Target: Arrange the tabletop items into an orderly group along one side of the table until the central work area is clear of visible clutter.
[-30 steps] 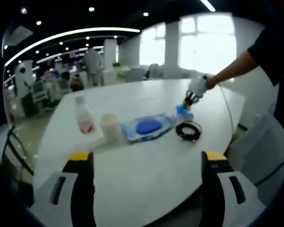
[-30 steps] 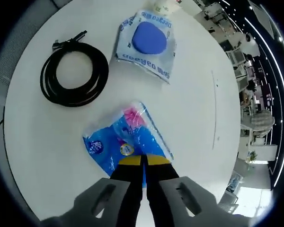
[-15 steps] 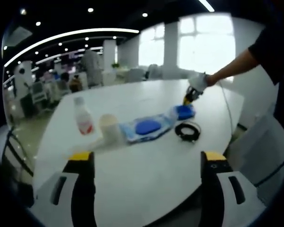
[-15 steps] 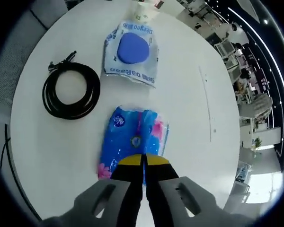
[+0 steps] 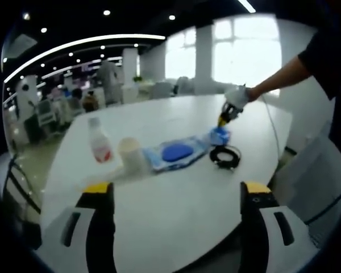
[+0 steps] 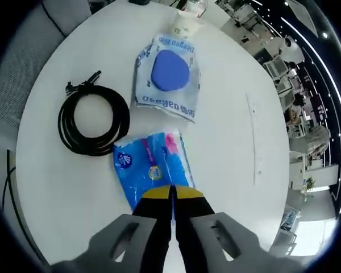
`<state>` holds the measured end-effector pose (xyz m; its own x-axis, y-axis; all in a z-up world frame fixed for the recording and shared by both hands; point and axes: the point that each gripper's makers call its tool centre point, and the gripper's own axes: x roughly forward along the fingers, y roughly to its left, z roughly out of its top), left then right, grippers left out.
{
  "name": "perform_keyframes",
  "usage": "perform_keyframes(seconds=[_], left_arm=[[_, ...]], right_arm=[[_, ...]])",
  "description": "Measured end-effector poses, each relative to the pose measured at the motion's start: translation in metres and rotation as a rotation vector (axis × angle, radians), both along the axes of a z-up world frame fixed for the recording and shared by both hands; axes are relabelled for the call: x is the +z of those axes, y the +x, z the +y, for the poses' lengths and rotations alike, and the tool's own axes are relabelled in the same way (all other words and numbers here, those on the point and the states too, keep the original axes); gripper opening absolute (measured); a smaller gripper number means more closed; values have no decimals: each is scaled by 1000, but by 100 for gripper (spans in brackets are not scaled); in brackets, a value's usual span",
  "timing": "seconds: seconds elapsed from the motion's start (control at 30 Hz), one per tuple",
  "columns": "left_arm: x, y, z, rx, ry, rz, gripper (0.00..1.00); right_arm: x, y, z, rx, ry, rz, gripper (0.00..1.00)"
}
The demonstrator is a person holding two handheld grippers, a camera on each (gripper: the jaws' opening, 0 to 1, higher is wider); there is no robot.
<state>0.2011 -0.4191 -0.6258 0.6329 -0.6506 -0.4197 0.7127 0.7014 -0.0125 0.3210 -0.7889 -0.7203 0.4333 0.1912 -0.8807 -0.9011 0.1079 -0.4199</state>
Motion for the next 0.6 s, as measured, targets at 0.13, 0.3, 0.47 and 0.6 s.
perform_keyframes(seconds=[0.13, 0.3, 0.47, 0.6], left_arm=[[0, 1, 1, 4, 2, -1, 88], [0, 1, 1, 5, 5, -3, 87], [0, 1, 2, 7, 6, -2, 87], [0, 1, 2, 7, 7, -3, 86]], right_arm=[[0, 3, 2, 0, -2, -5, 0], [3, 9, 2, -19, 2, -22, 0], [-2, 8, 4, -19, 4, -16, 0], [-8, 6, 6, -24, 7, -9, 0]])
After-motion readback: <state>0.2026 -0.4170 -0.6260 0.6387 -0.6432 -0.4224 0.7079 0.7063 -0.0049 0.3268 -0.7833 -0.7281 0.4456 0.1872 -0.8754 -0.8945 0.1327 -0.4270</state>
